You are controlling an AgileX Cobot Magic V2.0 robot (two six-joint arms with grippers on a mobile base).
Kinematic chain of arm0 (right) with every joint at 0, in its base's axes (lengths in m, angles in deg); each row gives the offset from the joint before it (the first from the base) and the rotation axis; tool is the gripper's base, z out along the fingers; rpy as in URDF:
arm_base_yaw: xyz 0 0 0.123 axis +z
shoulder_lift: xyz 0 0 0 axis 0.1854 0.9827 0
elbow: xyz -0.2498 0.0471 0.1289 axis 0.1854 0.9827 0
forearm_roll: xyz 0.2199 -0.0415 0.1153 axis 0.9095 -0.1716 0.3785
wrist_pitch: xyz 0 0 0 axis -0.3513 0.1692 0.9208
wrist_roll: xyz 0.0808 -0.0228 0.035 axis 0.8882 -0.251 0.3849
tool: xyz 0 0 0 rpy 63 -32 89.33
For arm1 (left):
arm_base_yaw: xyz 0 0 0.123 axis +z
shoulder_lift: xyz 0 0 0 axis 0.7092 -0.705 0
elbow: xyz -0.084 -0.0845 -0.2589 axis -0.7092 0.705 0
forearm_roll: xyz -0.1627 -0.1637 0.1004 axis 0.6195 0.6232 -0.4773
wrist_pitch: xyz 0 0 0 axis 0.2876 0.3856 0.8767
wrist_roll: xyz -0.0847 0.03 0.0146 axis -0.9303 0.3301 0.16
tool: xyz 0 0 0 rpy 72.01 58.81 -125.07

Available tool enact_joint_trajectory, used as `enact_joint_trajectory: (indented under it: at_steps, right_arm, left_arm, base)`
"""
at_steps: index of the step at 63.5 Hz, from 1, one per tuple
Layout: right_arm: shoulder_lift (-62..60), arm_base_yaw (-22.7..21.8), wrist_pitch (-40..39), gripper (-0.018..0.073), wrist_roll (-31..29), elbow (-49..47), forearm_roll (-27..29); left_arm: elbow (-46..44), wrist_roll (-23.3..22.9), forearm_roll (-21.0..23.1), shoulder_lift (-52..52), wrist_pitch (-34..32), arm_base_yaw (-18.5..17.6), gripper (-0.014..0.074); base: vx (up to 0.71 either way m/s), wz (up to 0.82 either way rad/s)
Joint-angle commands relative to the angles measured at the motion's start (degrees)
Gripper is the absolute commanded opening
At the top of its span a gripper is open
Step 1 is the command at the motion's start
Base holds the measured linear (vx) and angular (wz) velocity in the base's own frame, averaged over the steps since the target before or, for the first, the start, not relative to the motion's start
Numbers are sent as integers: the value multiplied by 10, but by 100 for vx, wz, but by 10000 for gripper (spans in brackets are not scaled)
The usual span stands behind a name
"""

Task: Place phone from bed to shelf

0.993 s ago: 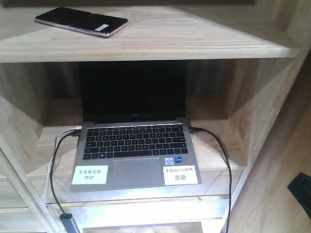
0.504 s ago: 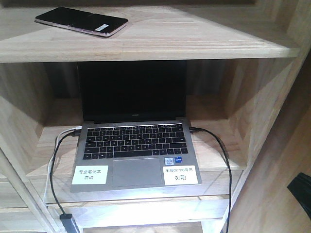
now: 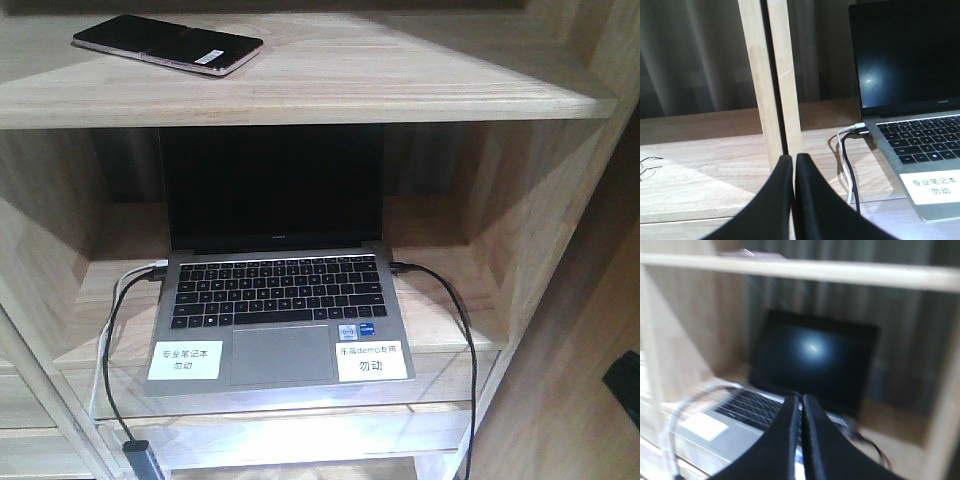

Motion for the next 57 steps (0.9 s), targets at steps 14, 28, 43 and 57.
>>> enact_joint_trajectory:
  at_steps: [14,28,43,57]
  right_arm:
    - [-20,0,37,-1,-4,-15,50]
    - [-20,0,37,-1,-4,-15,50]
    - [-20,0,37,-1,-4,-15,50]
    - [-20,0,37,-1,-4,-15,50]
  left_arm:
    - [-15,-2,3,7,-40,0,1]
    - [-15,-2,3,7,-40,0,1]
    - [-15,-2,3,7,-40,0,1]
    - [-15,-2,3,7,-40,0,1]
  base:
    - [0,0]
    - [0,0]
    - [0,0]
    - [0,0]
